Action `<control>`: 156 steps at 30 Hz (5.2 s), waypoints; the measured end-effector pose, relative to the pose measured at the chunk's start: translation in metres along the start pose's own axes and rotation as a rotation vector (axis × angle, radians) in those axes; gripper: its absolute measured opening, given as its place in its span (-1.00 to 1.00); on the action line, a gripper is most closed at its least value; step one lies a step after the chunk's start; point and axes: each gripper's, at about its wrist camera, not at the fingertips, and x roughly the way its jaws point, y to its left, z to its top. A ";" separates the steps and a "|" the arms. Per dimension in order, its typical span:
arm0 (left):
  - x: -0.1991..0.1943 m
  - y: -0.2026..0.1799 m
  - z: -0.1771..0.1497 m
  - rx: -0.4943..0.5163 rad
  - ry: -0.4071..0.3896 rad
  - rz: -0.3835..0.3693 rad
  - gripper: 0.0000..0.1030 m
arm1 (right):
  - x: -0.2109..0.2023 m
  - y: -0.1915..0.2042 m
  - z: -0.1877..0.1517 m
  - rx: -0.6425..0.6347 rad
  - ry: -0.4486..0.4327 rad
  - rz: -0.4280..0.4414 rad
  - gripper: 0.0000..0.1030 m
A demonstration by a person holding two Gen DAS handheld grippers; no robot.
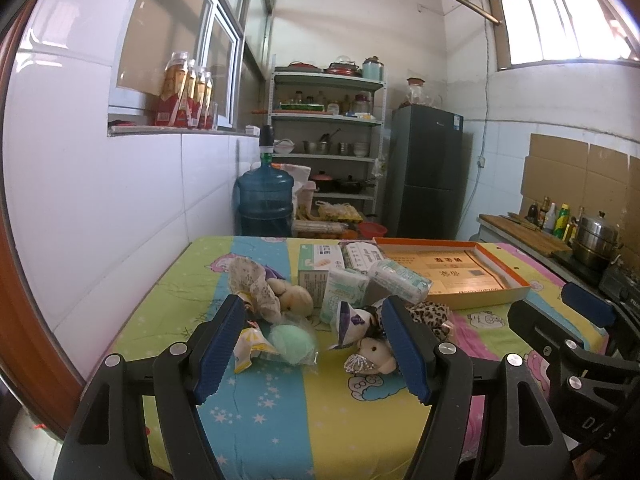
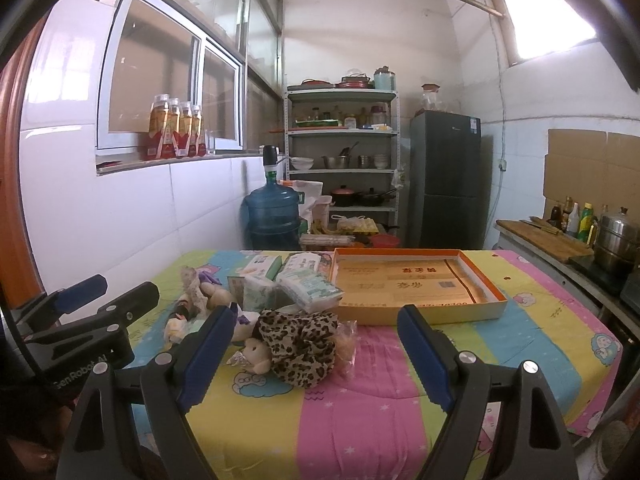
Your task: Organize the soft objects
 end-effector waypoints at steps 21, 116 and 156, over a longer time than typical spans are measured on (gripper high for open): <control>0.001 0.000 -0.006 -0.006 0.006 0.002 0.41 | 0.004 -0.001 -0.005 -0.004 0.015 0.017 0.63; 0.160 0.119 -0.037 -0.279 0.289 -0.090 -0.09 | 0.234 -0.036 0.020 -0.181 0.439 0.479 0.06; 0.138 -0.066 0.036 -0.033 0.210 -0.462 -0.08 | 0.106 -0.156 0.034 -0.066 0.228 0.264 0.04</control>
